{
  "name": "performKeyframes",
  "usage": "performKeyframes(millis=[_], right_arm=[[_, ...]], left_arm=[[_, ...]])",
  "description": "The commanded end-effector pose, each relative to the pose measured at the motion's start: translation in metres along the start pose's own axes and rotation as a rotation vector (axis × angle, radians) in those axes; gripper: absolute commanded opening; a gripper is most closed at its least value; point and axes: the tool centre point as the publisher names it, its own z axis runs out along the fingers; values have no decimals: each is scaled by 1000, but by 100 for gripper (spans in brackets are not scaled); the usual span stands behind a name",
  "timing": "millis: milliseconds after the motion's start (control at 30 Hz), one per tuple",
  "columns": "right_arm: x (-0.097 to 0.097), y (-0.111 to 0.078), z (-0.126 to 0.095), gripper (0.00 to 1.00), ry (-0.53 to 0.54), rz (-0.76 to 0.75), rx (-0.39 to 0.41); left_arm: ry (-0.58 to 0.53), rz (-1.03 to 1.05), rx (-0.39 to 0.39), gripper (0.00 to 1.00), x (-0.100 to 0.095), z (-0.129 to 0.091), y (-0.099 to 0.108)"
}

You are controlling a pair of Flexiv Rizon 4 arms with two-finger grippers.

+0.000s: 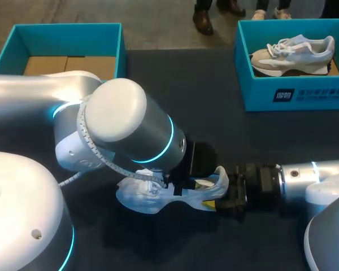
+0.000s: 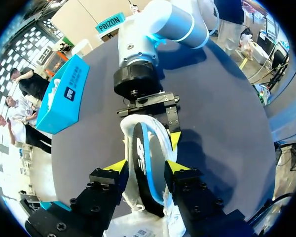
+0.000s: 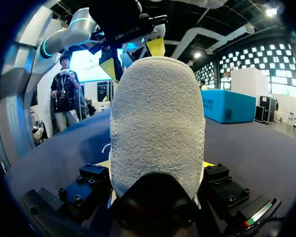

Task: Take the shoe out of the shoebox, open the shoe tongue, remove and reinsert the insole, then place the shoe into the shoebox

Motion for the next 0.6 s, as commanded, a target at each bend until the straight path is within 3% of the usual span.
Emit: performKeyframes(millis=[33, 367, 433, 567, 600], right_arm=[[2, -1, 1, 0, 0, 1, 5], [2, -1, 1, 0, 0, 1, 5], [2, -1, 1, 0, 0, 1, 5], [2, -1, 1, 0, 0, 1, 5], [2, -1, 1, 0, 0, 1, 5]], left_arm=[[0, -6, 0, 47, 0, 14, -4], [13, -24, 5, 45, -6, 31, -7], [14, -27, 2, 35, -7, 33, -7], [16, -38, 2, 0, -9, 34, -7], [16, -41, 2, 0, -10, 34, -6]])
